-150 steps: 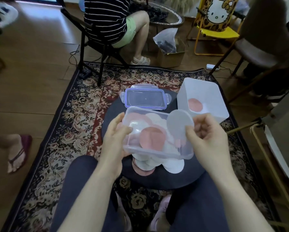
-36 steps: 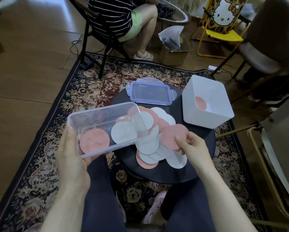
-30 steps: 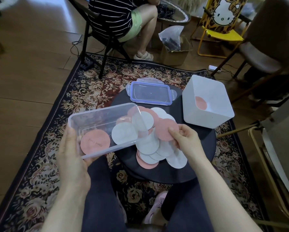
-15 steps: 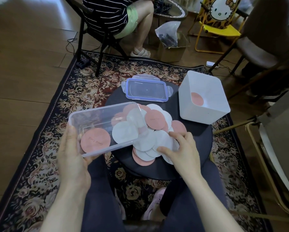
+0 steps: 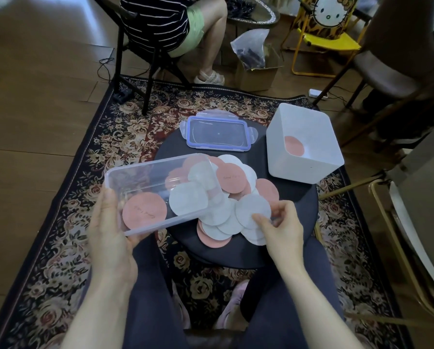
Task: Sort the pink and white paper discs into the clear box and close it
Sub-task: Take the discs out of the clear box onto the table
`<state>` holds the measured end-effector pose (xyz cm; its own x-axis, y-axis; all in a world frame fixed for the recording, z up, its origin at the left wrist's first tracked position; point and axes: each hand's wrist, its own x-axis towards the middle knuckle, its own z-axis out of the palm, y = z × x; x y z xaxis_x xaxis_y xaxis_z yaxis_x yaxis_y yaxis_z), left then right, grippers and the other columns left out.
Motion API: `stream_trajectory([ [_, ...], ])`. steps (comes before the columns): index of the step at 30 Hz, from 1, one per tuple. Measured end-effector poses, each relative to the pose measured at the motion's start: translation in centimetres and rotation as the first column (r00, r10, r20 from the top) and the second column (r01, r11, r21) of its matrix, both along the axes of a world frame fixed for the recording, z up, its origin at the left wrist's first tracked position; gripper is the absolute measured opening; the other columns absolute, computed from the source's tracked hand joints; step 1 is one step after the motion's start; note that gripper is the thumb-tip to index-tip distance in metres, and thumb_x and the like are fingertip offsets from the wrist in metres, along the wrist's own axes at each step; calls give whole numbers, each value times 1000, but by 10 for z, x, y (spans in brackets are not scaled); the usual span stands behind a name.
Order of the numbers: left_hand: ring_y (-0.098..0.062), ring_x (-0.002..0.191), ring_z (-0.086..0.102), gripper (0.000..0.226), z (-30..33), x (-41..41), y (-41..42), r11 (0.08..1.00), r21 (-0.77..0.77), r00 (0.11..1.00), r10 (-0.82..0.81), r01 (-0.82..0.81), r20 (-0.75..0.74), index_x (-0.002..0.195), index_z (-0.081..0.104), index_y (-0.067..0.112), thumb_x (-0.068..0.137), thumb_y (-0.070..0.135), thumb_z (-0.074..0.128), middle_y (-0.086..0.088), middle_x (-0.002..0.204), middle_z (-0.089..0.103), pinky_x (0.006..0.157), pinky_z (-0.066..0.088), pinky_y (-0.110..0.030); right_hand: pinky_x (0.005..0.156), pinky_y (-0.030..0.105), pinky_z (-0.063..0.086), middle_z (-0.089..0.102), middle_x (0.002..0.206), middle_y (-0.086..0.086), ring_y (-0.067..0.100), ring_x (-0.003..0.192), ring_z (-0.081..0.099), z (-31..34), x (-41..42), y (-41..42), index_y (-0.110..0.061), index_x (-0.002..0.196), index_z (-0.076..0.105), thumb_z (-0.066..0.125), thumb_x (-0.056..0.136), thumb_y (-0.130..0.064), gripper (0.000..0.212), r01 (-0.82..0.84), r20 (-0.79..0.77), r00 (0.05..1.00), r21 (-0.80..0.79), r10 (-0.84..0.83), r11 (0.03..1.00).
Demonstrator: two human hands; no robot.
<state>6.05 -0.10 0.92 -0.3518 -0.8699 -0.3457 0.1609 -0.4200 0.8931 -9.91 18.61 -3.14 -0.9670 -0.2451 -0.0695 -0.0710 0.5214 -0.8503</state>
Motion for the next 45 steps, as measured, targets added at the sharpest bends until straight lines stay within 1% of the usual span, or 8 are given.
stream_trajectory([
  [5,-27,110,66,44,-1,-3,2,1000,-1,1000,-18,18,6,133,56,28,96,52,49,-7,120,68,83,55,-56,66,29,41,63,71,-4,11,63,54,1,-21,25,-22,83,59,66,86,-12,12,112,157,984,-156,-88,981],
  [10,-29,109,66,43,0,-9,6,1000,4,1000,-17,17,11,130,58,28,95,51,49,-8,118,69,83,55,-57,56,10,39,67,63,-17,-5,54,54,10,-23,39,-17,97,64,59,90,-2,18,-77,243,962,-182,121,980],
  [13,-30,109,66,44,1,-11,8,999,-5,999,-34,34,11,130,58,27,96,52,48,-9,118,69,84,53,-60,66,12,45,74,81,-15,-4,72,63,8,-17,38,-26,107,65,63,87,-2,31,-230,256,933,-121,255,966],
  [18,-28,110,66,43,2,-12,9,999,-12,999,-52,52,16,131,57,27,96,51,47,-6,118,70,85,53,-58,55,16,36,50,60,-10,2,53,42,3,-14,30,-44,97,65,71,79,-20,31,-275,127,957,120,260,954],
  [26,-28,109,66,46,2,-11,10,999,-7,999,-51,51,14,131,57,28,94,54,48,-6,117,70,86,53,-60,56,17,35,59,94,-9,-3,62,48,2,-8,25,-29,88,56,71,78,-18,20,-130,96,988,127,118,983],
  [35,-26,108,66,41,4,-14,15,997,-23,998,-69,69,15,128,59,30,97,52,45,-1,114,71,88,50,-64,64,27,44,67,84,1,17,70,56,3,-13,33,-19,86,54,70,79,-5,22,21,215,977,-66,-6,998],
  [40,-27,109,66,42,3,-13,14,998,-14,998,-60,60,8,129,58,30,96,52,46,-3,115,71,86,53,-58,70,22,46,68,93,-1,13,82,62,6,-22,44,-16,99,60,65,85,-2,21,25,219,976,-141,7,990],
  [45,-27,110,66,43,5,-12,14,997,-23,997,-73,73,8,130,58,30,96,53,45,-4,117,70,89,50,-63,59,14,40,63,74,-1,7,66,52,8,-23,51,-5,88,64,61,89,-4,4,-63,203,975,-123,87,990],
])
